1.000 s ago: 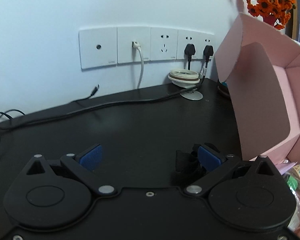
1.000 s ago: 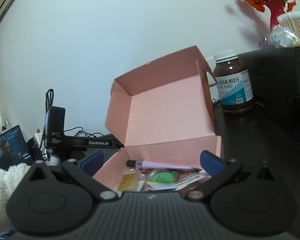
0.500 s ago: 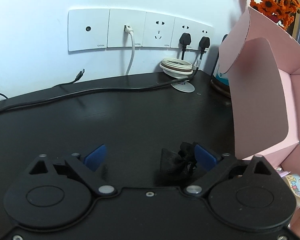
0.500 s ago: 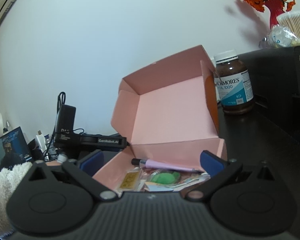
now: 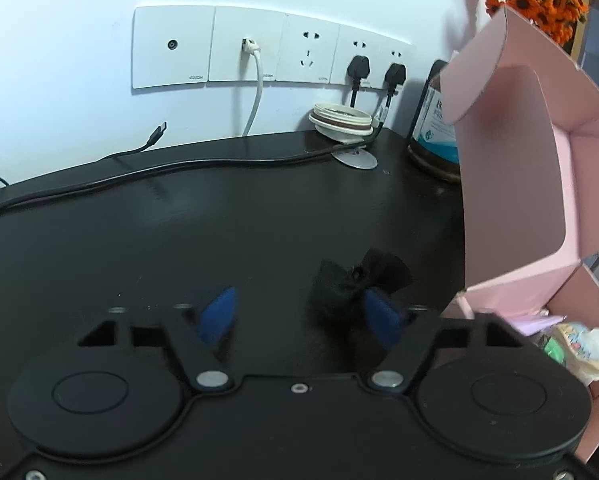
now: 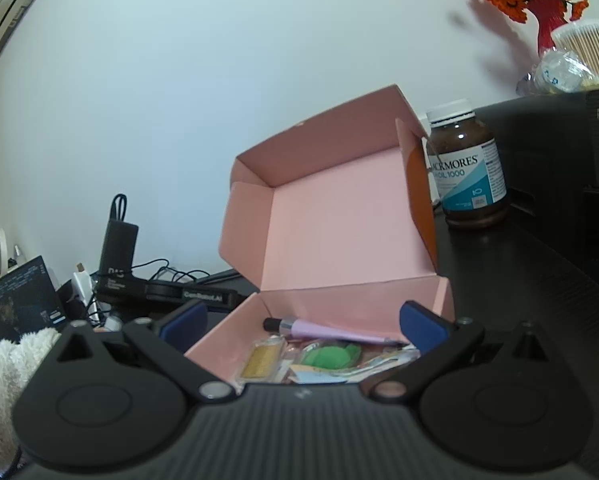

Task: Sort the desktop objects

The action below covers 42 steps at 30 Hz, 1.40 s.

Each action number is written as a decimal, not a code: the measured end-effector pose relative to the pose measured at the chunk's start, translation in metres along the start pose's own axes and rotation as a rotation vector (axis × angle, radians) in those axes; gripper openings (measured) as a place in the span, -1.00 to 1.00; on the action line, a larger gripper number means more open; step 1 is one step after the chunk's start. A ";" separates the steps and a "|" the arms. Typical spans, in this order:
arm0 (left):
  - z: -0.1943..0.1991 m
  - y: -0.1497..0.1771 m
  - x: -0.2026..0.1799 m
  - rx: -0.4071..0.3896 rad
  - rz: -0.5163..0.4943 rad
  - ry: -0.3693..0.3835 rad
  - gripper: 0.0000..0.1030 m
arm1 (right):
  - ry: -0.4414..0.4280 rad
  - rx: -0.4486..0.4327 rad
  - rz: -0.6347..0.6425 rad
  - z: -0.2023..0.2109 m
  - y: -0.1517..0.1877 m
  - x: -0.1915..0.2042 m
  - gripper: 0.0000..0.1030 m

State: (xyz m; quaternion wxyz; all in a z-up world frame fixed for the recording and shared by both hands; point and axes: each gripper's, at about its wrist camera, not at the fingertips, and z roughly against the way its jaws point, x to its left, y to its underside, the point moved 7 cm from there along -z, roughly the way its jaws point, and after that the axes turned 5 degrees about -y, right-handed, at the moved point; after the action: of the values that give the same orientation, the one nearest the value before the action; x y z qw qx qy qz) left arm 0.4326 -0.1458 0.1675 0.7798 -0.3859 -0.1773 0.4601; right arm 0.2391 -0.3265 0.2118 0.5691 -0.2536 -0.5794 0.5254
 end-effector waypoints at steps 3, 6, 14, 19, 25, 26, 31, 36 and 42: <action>0.000 0.001 -0.003 -0.011 -0.022 -0.007 -0.07 | 0.001 0.000 0.000 -0.001 0.000 0.000 0.99; 0.002 0.002 -0.003 -0.016 -0.022 -0.013 -0.26 | -0.001 -0.001 -0.003 -0.001 0.000 -0.001 0.99; 0.010 0.007 0.009 -0.025 -0.037 -0.093 -0.42 | -0.003 -0.002 -0.004 -0.001 0.000 -0.001 0.99; 0.017 0.009 0.028 -0.024 0.006 -0.119 -0.42 | -0.002 -0.001 -0.003 -0.001 0.000 -0.001 0.99; 0.024 0.004 0.041 -0.045 0.096 -0.092 0.16 | -0.005 -0.003 -0.006 -0.002 0.000 -0.001 0.99; 0.025 0.002 0.039 -0.059 0.097 -0.091 0.37 | -0.006 -0.003 -0.007 -0.002 0.000 -0.001 0.99; 0.023 -0.011 0.022 -0.099 0.066 -0.078 0.56 | -0.014 -0.007 -0.017 -0.001 -0.001 -0.002 0.99; 0.008 -0.020 -0.003 -0.093 -0.068 -0.067 0.29 | -0.015 -0.007 -0.018 -0.001 0.000 -0.001 0.99; 0.008 -0.025 -0.023 -0.134 -0.179 0.011 0.36 | -0.020 -0.006 -0.021 -0.002 0.000 -0.001 0.99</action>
State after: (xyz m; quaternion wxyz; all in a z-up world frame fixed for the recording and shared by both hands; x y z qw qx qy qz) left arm 0.4305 -0.1693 0.1937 0.7913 -0.4223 -0.2369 0.3734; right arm 0.2412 -0.3266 0.2113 0.5679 -0.2438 -0.5893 0.5205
